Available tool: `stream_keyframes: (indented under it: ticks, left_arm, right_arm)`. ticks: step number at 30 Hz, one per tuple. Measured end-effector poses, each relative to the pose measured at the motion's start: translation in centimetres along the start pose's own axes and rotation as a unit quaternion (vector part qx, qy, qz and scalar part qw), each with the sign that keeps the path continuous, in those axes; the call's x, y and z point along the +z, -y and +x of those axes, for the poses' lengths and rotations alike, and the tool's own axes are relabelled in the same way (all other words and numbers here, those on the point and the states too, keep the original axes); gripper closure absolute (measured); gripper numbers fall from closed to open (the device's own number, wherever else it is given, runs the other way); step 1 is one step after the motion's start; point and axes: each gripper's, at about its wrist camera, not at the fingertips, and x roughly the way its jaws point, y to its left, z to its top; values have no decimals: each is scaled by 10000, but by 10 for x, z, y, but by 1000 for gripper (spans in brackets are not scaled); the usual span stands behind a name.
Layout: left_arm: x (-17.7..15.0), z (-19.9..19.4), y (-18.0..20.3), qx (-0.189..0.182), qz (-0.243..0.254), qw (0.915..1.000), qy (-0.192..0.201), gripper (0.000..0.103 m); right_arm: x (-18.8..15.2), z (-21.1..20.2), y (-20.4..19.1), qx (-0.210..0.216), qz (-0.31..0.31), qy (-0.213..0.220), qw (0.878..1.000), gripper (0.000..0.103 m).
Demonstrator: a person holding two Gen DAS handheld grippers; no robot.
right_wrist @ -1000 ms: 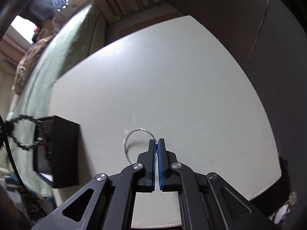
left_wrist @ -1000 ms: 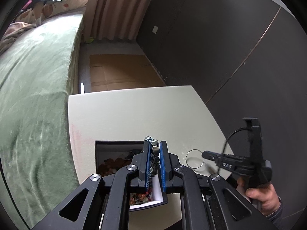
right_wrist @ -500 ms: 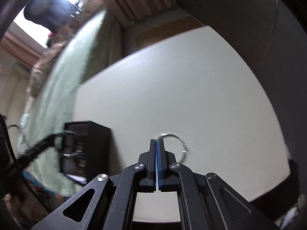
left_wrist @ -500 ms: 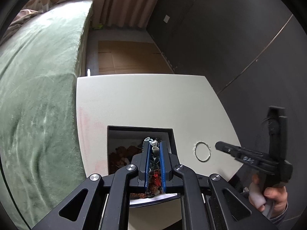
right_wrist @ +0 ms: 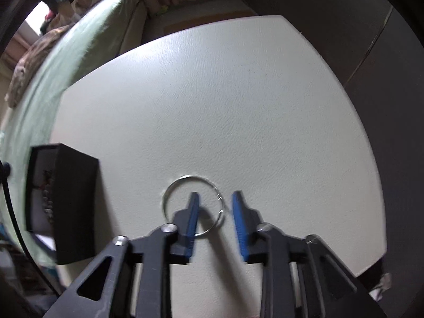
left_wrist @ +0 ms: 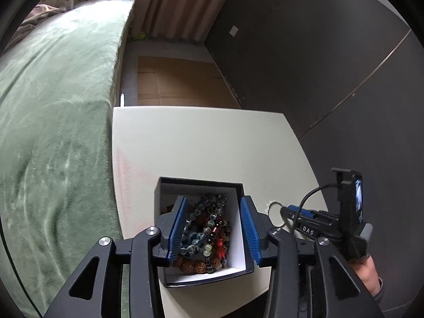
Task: Organize jewelry
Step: 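Carry the silver hoop into the box and open the right gripper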
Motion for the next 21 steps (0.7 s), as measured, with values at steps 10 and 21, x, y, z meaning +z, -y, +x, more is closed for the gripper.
stream_keyframes:
  ticks: [10, 21]
  left_arm:
    - [0, -11, -7, -15, -113, 9999, 104, 60]
    - [-3, -23, -20, 39, -185, 9996, 193, 60]
  right_arm:
    - [-10, -29, -6, 448, -15, 355, 9984, 100]
    - [-19, -84, -34, 1765, -111, 1064, 9785, 100]
